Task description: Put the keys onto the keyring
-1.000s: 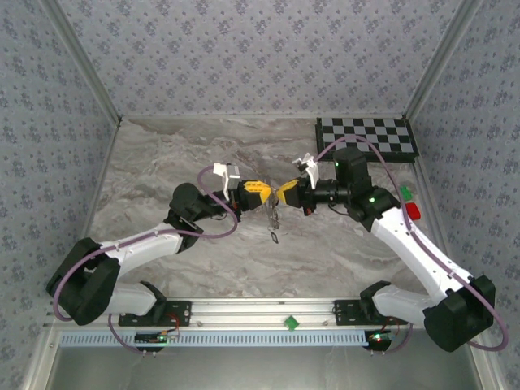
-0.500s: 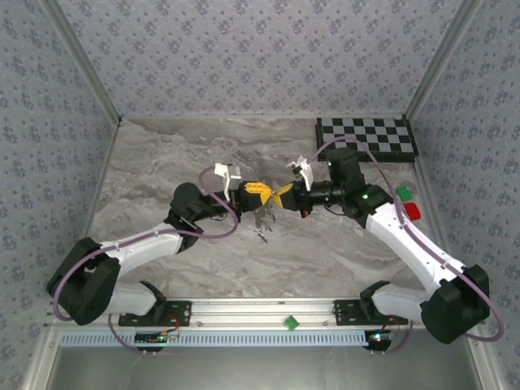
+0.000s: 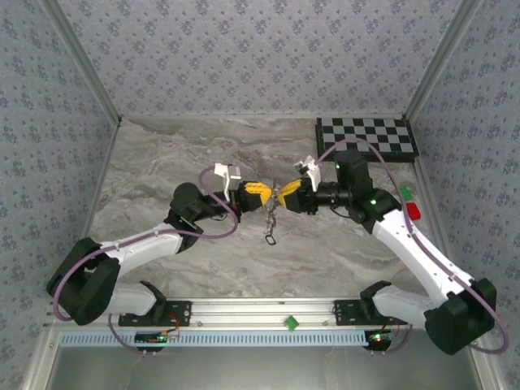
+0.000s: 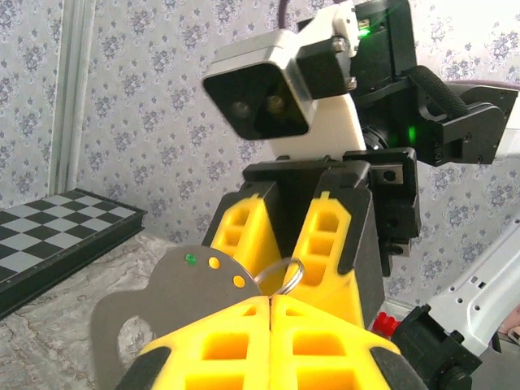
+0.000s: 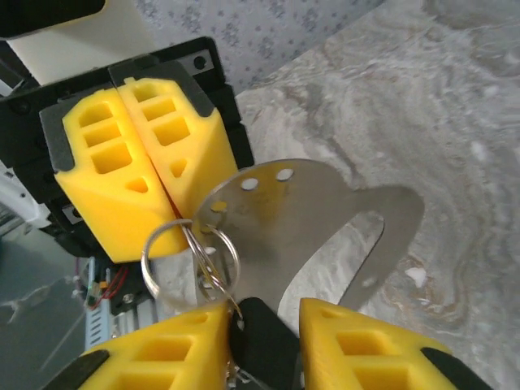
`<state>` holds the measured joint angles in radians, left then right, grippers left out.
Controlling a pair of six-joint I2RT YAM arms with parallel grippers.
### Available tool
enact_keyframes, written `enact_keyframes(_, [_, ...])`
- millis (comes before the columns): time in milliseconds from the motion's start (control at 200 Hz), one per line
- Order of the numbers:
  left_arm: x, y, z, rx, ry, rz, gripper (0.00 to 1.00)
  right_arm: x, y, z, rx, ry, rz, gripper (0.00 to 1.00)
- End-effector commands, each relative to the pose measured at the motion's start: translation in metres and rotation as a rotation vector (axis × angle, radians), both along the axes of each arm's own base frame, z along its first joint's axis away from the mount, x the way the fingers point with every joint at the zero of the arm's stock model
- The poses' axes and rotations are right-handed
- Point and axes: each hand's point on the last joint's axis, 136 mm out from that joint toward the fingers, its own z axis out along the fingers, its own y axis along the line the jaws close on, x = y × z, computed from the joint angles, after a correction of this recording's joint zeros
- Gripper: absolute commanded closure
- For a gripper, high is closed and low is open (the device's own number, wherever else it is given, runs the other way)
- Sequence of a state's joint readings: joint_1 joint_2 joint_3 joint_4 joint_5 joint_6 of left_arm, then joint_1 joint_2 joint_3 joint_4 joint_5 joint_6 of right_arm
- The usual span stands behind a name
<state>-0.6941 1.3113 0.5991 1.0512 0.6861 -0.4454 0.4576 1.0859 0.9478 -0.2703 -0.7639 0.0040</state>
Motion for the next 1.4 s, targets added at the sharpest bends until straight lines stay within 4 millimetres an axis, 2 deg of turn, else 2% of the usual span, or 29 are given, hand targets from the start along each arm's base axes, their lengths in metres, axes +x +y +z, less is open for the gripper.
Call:
enact_keyframes(0, [-0.004,0.001,0.023,-0.053,-0.082,0.0,1.0,0.007,-0.013,0.015,0.043,-0.064,-0.084,0.69])
enact_keyframes(145, [-0.004,0.0,0.022,-0.054,-0.079,-0.005,1.0,0.011,-0.019,0.02,0.05,-0.079,-0.125,0.67])
enact_keyframes(310, [0.0,0.0,0.022,-0.053,-0.067,0.015,1.0,0.002,-0.009,0.017,0.061,-0.065,-0.058,0.71])
enact_keyframes(545, [0.002,0.0,0.02,-0.048,-0.062,0.024,1.0,-0.008,0.003,0.018,0.095,-0.069,0.016,0.87])
enact_keyframes(610, [0.002,0.0,0.02,-0.046,-0.061,0.023,1.0,-0.011,0.006,0.02,0.103,-0.07,0.032,0.88])
enact_keyframes(675, [0.002,-0.001,0.02,-0.046,-0.06,0.023,1.0,-0.013,0.008,0.021,0.104,-0.069,0.045,0.95])
enact_keyframes(880, [0.002,-0.002,0.02,-0.043,-0.058,0.016,1.0,-0.015,0.016,0.024,0.106,-0.058,0.077,0.97])
enact_keyframes(980, [0.001,-0.002,0.02,-0.043,-0.06,0.008,1.0,-0.012,0.018,0.025,0.099,-0.067,0.063,0.91])
enact_keyframes(1184, [0.002,-0.002,0.02,-0.042,-0.058,0.018,1.0,-0.007,0.014,0.028,0.094,-0.091,0.034,0.9])
enact_keyframes(1264, [0.003,-0.001,0.021,-0.044,-0.06,0.024,1.0,-0.01,0.012,0.024,0.074,-0.08,0.037,0.83])
enact_keyframes(1394, [0.003,-0.001,0.021,-0.043,-0.062,0.026,1.0,-0.013,0.008,0.019,0.055,-0.092,0.019,0.67])
